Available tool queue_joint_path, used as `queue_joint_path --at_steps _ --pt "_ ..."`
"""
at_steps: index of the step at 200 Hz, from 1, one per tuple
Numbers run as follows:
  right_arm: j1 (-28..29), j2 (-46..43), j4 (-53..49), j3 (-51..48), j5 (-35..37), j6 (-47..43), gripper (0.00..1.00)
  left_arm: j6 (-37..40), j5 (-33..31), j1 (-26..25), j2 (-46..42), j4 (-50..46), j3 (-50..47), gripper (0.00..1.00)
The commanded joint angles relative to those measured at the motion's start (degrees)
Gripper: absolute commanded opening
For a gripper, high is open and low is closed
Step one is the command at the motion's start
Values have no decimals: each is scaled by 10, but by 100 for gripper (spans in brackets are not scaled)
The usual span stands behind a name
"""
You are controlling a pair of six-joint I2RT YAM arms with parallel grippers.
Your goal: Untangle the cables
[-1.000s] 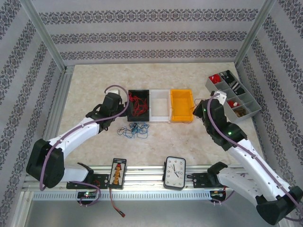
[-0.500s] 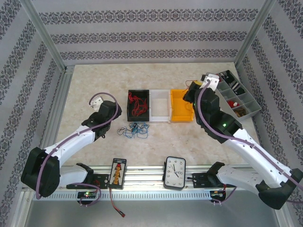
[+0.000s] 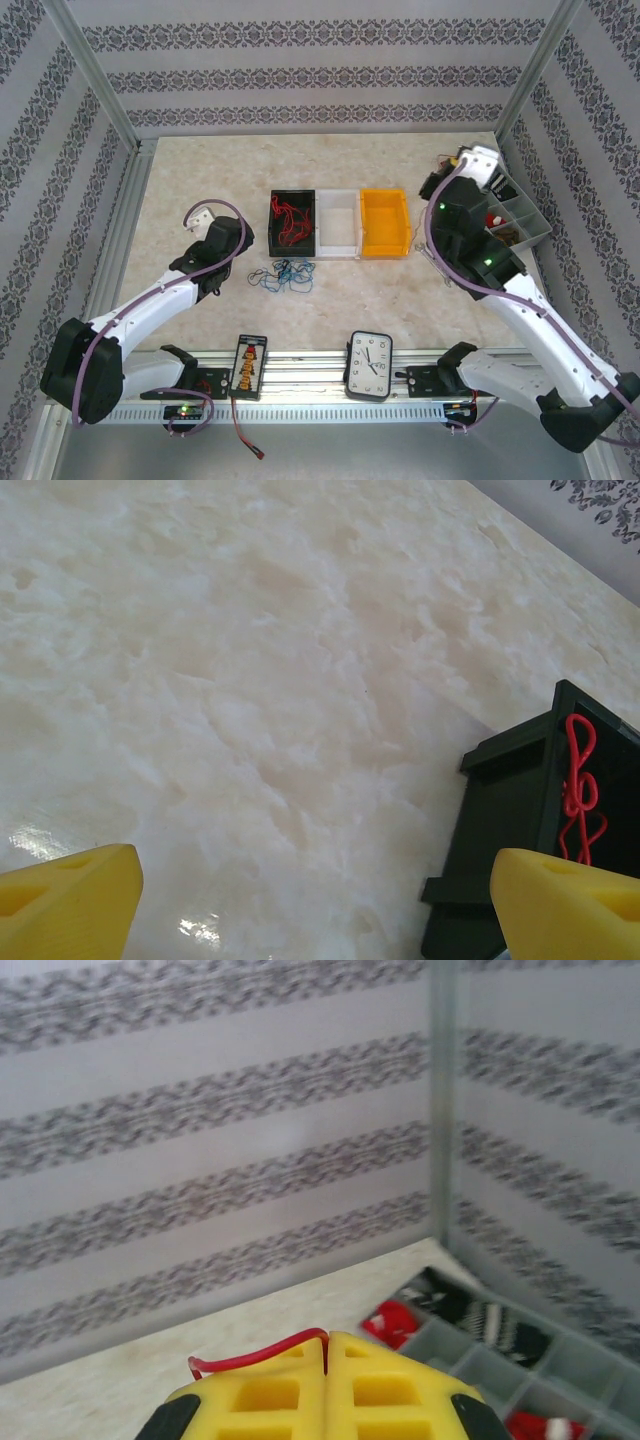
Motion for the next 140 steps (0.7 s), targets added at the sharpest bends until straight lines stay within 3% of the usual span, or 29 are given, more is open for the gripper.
queue_joint_path --at_steps 1,41,81,108,140 --pt "-39 -25 -18 0 53 -37 5 8 3 8 6 17 3 90" --pt "-113 -64 -37 -43 57 -56 5 17 16 10 23 21 14 90" --pt "-130 -74 -48 -41 -100 -60 7 14 22 12 36 30 20 90" --pt "-96 -46 -54 -8 -196 -41 7 -7 30 17 49 25 21 90" --pt "1 19 -35 44 -227 -42 7 -36 27 19 48 14 8 89"
